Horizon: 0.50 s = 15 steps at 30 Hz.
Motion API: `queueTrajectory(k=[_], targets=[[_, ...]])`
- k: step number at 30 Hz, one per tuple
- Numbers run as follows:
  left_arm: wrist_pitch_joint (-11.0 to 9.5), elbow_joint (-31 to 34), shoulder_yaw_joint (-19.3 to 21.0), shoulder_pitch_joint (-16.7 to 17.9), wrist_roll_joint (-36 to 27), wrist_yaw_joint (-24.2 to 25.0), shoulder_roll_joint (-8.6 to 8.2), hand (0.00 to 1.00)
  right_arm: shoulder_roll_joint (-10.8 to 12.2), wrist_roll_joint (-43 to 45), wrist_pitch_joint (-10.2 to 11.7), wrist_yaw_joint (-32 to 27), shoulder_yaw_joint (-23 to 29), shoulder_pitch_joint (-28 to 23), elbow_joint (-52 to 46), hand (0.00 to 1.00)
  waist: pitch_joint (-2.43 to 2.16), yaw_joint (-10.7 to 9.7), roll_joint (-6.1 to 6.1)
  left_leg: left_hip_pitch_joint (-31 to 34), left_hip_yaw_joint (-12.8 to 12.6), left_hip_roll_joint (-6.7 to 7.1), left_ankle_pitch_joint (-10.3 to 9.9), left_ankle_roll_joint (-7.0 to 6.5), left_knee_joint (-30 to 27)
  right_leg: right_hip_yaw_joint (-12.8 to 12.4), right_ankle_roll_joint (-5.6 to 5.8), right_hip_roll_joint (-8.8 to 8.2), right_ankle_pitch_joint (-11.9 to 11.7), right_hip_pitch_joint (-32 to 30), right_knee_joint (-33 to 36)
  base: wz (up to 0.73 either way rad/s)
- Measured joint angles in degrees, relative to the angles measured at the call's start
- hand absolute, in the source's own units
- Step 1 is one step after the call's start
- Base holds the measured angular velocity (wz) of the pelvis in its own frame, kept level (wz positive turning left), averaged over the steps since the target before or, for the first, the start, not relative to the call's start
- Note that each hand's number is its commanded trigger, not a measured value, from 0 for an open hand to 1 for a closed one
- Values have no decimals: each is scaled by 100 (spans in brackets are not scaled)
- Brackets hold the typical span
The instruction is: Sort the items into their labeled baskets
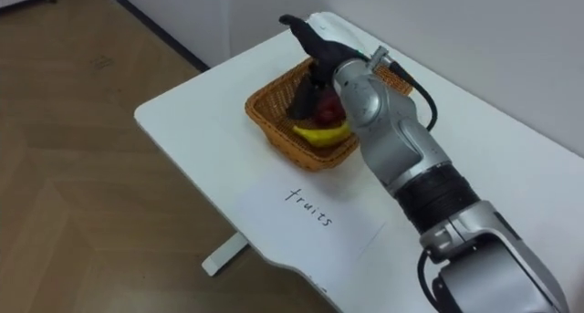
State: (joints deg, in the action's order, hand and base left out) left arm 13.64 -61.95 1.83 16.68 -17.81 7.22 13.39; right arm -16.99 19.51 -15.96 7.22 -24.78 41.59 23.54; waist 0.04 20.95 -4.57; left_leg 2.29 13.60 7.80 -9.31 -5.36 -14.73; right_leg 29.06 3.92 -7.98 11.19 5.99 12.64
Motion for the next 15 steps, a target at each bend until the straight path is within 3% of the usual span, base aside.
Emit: queueTrajectory(k=[8, 15], targets=[[-1, 13, 13, 15, 0, -21, -17, 0, -180, -137, 21, -169, 308, -17, -347, 0, -19, -225, -15, -23, -98, -22, -1, -2, 26, -100, -4, 8, -2, -27, -4, -5], [-113, 84, 58, -90, -1, -42, -40, 0, -318, -498, 161, -541, 1074, -232, -1346, 0, -33, -575, -38, -197, -315, -58, 11, -29, 161, -389, -5, 11, -5, -13, -13, -15]])
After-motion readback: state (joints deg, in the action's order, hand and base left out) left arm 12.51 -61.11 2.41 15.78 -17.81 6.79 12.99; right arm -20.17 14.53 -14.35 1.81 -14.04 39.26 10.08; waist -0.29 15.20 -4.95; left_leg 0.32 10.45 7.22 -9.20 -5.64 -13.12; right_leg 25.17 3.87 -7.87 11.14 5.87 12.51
